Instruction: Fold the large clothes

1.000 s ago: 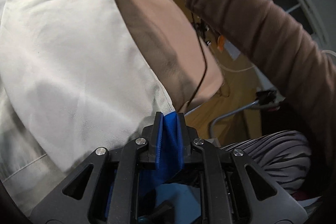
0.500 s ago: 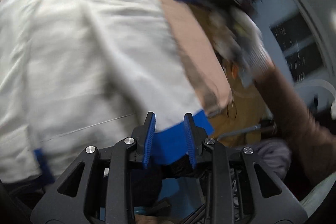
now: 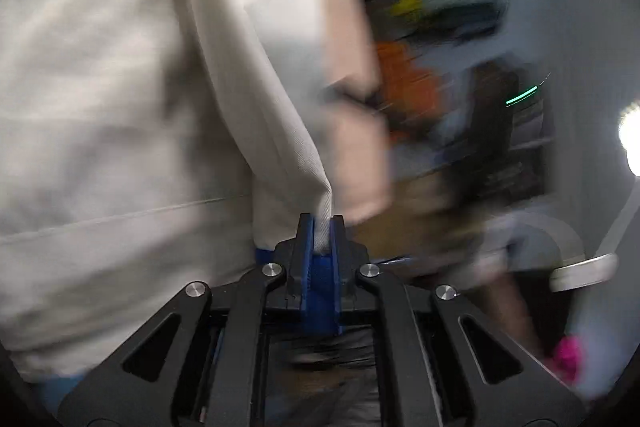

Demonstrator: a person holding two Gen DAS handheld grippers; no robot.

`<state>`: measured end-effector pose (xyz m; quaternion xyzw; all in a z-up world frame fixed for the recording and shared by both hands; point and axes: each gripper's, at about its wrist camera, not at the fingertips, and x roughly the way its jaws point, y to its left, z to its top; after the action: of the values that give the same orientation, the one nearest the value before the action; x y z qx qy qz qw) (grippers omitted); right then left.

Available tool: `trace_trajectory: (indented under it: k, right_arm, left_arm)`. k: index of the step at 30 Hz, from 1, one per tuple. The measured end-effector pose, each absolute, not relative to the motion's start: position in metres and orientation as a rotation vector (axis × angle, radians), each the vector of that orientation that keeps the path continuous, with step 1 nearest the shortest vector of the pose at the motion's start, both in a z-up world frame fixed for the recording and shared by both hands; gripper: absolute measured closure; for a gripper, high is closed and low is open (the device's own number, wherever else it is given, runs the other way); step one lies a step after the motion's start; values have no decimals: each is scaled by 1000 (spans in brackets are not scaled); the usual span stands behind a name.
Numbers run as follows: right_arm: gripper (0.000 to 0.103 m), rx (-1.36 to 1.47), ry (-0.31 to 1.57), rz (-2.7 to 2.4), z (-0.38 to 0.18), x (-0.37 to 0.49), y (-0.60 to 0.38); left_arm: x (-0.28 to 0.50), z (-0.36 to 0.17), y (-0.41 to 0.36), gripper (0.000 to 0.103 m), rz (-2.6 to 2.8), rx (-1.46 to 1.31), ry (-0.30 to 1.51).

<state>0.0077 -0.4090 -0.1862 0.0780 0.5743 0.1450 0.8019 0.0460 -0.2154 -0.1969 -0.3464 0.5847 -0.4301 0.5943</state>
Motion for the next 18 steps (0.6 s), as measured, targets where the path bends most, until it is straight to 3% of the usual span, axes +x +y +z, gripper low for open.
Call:
trace_trajectory:
  k: [2, 6, 7, 10, 15, 18]
  right_arm:
    - [73, 122, 1246, 295, -193, 4, -407]
    - [72, 123, 1250, 298, -197, 3, -407]
    - [68, 114, 1244, 295, -195, 1, -407]
    - [50, 101, 1217, 272, -190, -5, -411]
    - [50, 129, 1221, 262, -189, -15, -425]
    - [61, 152, 1263, 271, -200, -14, -428]
  left_arm:
    - [44, -181, -205, 99, -1000, -745, 1297]
    - [41, -199, -200, 95, -833, -556, 1367]
    - [40, -204, -195, 87, -778, -520, 1380]
    - [30, -207, -181, 87, -725, -498, 1357]
    - [23, -168, -193, 87, -690, -389, 1190]
    - [28, -152, -224, 87, -660, -173, 1105]
